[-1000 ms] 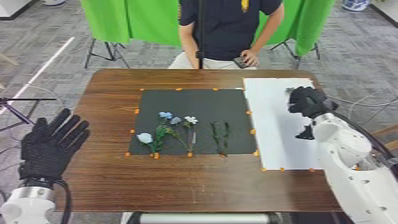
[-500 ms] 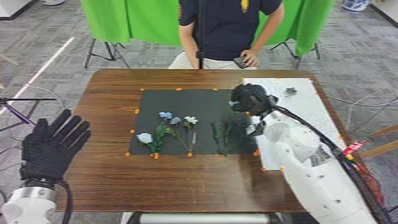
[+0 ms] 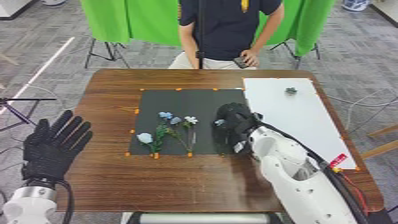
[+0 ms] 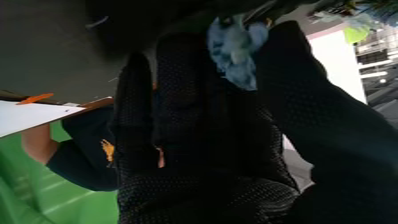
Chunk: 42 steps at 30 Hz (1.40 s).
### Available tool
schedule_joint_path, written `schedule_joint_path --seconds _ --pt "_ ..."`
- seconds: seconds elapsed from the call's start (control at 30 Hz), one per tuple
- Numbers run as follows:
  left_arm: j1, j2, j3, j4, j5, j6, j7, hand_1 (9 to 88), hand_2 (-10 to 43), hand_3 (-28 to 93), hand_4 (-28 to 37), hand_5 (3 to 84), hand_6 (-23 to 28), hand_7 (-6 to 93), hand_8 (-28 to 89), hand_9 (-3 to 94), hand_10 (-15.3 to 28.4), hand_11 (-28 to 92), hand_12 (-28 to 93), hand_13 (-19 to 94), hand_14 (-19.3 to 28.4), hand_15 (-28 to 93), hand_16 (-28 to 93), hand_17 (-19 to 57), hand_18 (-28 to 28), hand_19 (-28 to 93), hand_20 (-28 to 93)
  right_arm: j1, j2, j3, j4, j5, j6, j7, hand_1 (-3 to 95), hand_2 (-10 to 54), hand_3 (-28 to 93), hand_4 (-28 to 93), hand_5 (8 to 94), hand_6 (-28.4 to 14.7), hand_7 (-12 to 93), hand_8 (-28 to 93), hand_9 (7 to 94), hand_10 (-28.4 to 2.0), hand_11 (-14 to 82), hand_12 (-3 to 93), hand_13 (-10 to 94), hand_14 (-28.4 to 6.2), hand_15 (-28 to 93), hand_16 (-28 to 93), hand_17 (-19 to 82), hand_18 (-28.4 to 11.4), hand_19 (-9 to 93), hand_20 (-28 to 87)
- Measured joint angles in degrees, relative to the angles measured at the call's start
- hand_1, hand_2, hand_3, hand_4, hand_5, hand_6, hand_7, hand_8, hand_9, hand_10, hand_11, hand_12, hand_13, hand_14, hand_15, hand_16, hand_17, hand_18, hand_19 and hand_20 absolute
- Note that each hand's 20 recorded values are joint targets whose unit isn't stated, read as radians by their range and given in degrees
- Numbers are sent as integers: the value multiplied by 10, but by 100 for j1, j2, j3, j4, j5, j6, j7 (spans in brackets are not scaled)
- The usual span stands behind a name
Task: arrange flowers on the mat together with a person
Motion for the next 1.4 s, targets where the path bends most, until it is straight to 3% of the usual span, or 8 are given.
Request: schedule_joint_path --seconds 0.17,0.37,0.57,0.73,1.0,1.07,1.27,1.4 --pt "13 0 -2 0 -31 -1 14 267 129 696 -283 426 69 102 -87 397 149 160 96 315 160 295 -45 -20 147 287 113 -51 7 -4 -63 -20 39 -14 461 -95 790 -283 556 18 334 -204 533 -116 357 218 473 -90 570 218 218 -180 695 247" --pt "60 8 -4 -7 -113 10 88 265 119 707 -283 435 49 113 -91 407 136 161 97 291 149 282 -42 -49 118 234 100 -83 14 20 -135 15 17 -27 383 -95 764 -283 539 4 313 -198 495 -138 271 192 430 -110 555 186 190 -190 677 231" --pt "40 59 35 -15 -290 230 271 266 114 708 -283 431 54 115 -95 414 133 159 98 292 147 283 -36 -49 118 223 108 -159 83 43 -198 130 -24 -14 353 -95 766 -283 499 -11 298 -191 437 -156 222 180 381 -126 557 172 177 -193 674 225" --pt "49 72 25 -43 -386 271 359 264 114 711 -283 419 58 114 -93 411 138 159 98 295 149 286 -35 -46 121 227 113 -199 116 77 -204 198 40 35 330 -95 765 -283 447 -35 264 -172 386 -175 192 168 346 -136 546 151 168 -197 671 216" --pt "68 72 55 -61 -537 307 440 263 114 710 -283 419 60 116 -92 409 138 160 99 297 150 289 -35 -43 122 229 114 -195 141 139 -208 453 174 123 309 -95 759 -283 427 -45 246 -160 368 -182 171 161 331 -142 514 129 158 -198 653 199" --pt "67 72 65 -61 -544 307 442 263 115 710 -283 423 61 116 -93 409 139 161 99 297 150 289 -36 -43 123 229 114 -183 142 154 -209 498 173 128 289 -95 757 -283 420 -49 239 -157 357 -185 163 160 321 -147 496 122 151 -199 636 187" --pt "68 72 72 -61 -512 298 443 236 161 628 -283 439 63 106 -92 413 138 154 94 303 145 267 -39 -42 124 229 116 -242 107 410 -440 764 -85 231 195 68 724 -279 387 -74 176 -122 317 -197 120 148 263 -180 362 89 109 -189 542 105" --pt "66 72 74 -62 -317 245 420 274 176 523 -283 443 64 99 -89 413 139 152 93 306 145 256 -36 -44 126 233 117 -468 25 935 -1125 1763 -672 850 213 96 737 -273 388 -75 173 -118 324 -192 121 144 247 -181 335 84 93 -182 519 86"
